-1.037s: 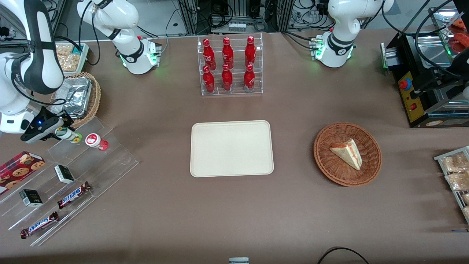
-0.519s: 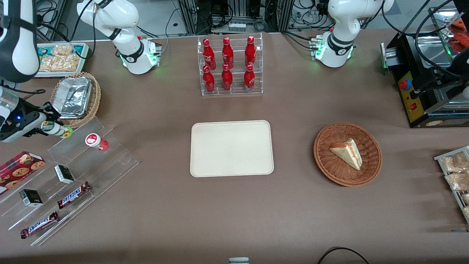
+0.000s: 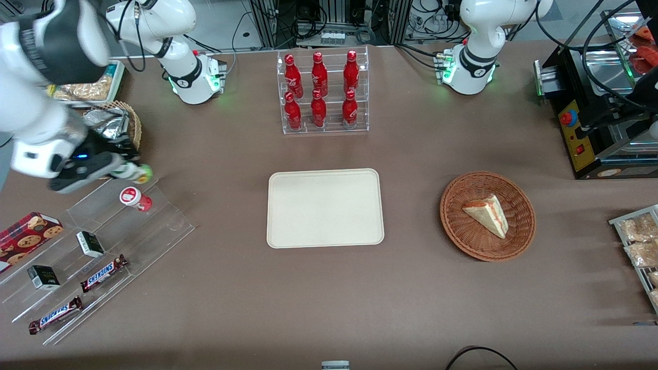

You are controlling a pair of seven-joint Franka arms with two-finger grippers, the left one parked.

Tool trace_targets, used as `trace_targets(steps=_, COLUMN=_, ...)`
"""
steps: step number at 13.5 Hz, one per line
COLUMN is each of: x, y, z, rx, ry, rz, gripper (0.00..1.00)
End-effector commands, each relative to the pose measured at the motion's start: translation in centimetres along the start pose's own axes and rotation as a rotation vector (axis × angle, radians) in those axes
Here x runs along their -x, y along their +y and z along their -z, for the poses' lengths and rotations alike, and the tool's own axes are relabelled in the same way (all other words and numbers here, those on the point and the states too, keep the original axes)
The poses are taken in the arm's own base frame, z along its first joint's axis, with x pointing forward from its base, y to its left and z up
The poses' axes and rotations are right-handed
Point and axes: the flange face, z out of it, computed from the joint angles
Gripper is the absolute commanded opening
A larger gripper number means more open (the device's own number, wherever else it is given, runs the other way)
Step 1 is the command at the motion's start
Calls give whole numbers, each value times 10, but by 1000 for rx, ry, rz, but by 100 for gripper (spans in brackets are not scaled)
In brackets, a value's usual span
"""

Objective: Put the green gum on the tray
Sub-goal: 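Lift the gum container and carry it over the cream tray, then lower the gum container onto the tray and open the right gripper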

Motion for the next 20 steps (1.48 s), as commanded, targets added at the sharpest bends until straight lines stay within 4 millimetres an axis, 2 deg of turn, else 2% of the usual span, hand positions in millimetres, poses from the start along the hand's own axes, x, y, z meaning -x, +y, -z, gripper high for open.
trace_targets(steps=1, x=-31, y=-72, z=12, rx=0, ry=5, rz=-88, gripper=0)
trace_targets(steps=3, x=-53, y=-135, z=12, rx=8, ry=11, rz=-140, gripper=0)
trace_targets(steps=5, x=-76, y=-189, z=-6, rx=15, ry=2, rz=-233, gripper=0)
trace_targets(steps=7, x=-99, y=-239, z=-33, rx=34, ry=-16, rz=-293, gripper=0)
trace_targets(steps=10, x=-125, y=-296, z=-80, rx=32, ry=27, rz=-375, gripper=0)
trace_targets(steps=13, x=-144, y=-325, z=-140, rx=34, ry=40, rz=-409, gripper=0)
trace_targets(steps=16, x=-160, y=-335, z=-192, rx=23, ry=66, rz=-435, gripper=0)
trace_targets(steps=17, x=-160, y=-350, z=-209, rx=25, ry=70, rz=-437, gripper=0)
trace_targets(steps=19, x=-159, y=-372, z=-233, rx=25, ry=80, rz=-431, gripper=0)
trace_targets(steps=20, x=-160, y=-375, z=-240, rx=15, ry=89, rz=-439, gripper=0)
